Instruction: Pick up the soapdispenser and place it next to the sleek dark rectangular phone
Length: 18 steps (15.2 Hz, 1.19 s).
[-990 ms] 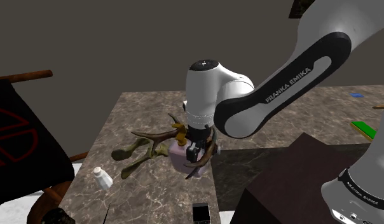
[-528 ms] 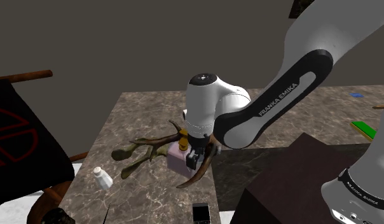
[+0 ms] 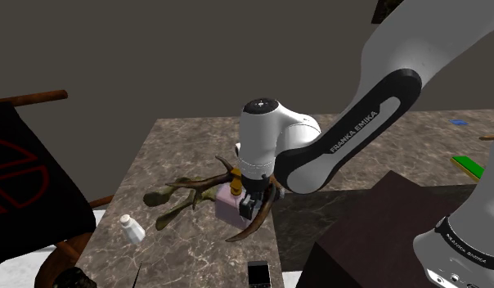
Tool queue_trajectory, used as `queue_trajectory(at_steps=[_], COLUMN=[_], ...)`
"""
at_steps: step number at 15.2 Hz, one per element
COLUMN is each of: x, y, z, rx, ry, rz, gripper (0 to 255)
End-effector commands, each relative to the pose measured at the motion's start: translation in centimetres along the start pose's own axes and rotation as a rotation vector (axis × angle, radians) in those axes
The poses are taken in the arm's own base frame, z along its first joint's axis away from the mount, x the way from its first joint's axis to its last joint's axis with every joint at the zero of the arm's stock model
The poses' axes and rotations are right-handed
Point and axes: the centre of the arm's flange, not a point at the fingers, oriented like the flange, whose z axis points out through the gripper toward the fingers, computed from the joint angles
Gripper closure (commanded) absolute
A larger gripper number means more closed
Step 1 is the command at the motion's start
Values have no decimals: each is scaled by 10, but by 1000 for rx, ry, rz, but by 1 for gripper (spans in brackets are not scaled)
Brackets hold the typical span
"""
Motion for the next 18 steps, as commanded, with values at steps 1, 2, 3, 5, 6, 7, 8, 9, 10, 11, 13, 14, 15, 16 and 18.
queue_trajectory(at_steps=[1, 2, 3, 5, 6, 7, 8, 9, 10, 11, 13, 14, 15, 16, 18], x=[-1, -1, -1, -1, -2, -2, -2, -2, -1, -1, -1, -1, -1, -1, -1], y=[2, 2, 3, 3, 1, 1, 1, 1, 1, 1, 1, 1, 1, 1, 1], z=[3, 4, 4, 4, 3, -10, -23, -37, -47, -47, -47, -47, -47, -47, -47], rx=[-2, -2, -2, -1, -2, -2, -2, -2, -2, -2, -2, -2, -2, -2, -2], ry=[-9, -9, -9, -9, -9, -9, -9, -9, -9, -9, -9, -9, -9, -9, -9], rz=[3, 3, 3, 3, 3, 3, 3, 3, 3, 3, 3, 3, 3, 3, 3], gripper=[0, 0, 0, 0, 0, 0, 0, 0, 0, 0, 0, 0, 0, 0, 0])
